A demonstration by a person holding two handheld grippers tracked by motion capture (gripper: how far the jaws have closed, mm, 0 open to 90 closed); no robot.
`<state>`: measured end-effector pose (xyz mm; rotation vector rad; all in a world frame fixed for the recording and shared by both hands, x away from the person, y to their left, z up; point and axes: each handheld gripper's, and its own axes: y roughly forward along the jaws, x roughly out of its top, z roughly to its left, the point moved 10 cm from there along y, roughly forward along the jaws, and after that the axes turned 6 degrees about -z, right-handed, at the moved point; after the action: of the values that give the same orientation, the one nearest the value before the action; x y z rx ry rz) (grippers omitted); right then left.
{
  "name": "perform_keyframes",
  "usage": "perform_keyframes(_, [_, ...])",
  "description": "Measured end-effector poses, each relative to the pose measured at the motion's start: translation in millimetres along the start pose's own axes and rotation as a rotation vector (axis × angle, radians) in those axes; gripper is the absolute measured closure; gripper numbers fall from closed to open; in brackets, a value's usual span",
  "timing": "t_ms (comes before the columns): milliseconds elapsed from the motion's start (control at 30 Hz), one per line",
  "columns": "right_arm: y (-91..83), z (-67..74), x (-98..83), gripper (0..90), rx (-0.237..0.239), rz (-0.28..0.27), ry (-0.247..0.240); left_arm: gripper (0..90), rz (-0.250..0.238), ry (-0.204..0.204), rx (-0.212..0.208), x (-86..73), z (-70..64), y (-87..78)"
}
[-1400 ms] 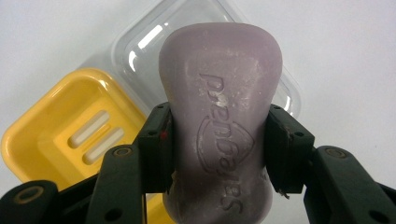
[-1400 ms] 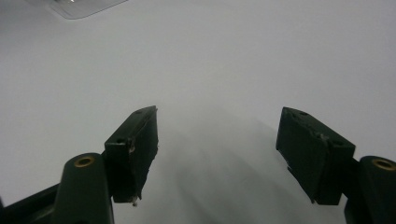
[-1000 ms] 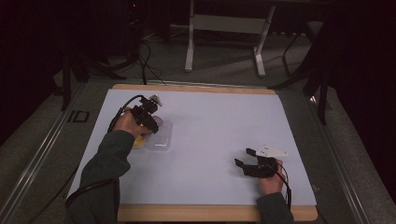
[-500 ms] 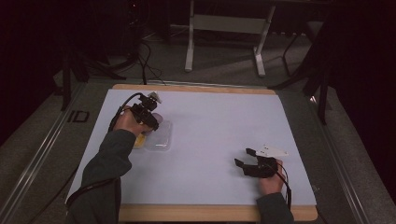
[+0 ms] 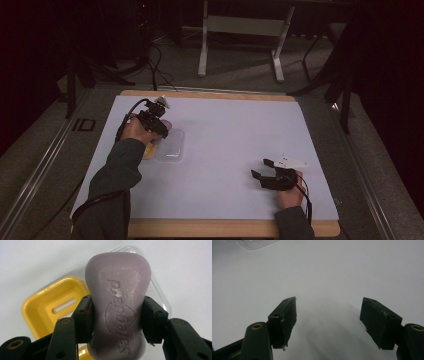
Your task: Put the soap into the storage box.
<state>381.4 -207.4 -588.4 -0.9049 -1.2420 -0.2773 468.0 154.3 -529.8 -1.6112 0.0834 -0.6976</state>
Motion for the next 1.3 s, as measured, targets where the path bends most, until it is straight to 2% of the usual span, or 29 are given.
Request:
perform_keyframes(500, [0.1, 0.1, -0.2, 28.9, 0.000, 0.003, -0.002, 49.9, -0.015, -0.072, 0.003, -3.2, 14.1, -1.7])
perform_keyframes(1300, [0.2, 0.3, -0.3, 28.9, 0.001, 0.004, -0.002, 49.9, 0.008, -0.136, -0.009, -10.9, 30.6, 4.2])
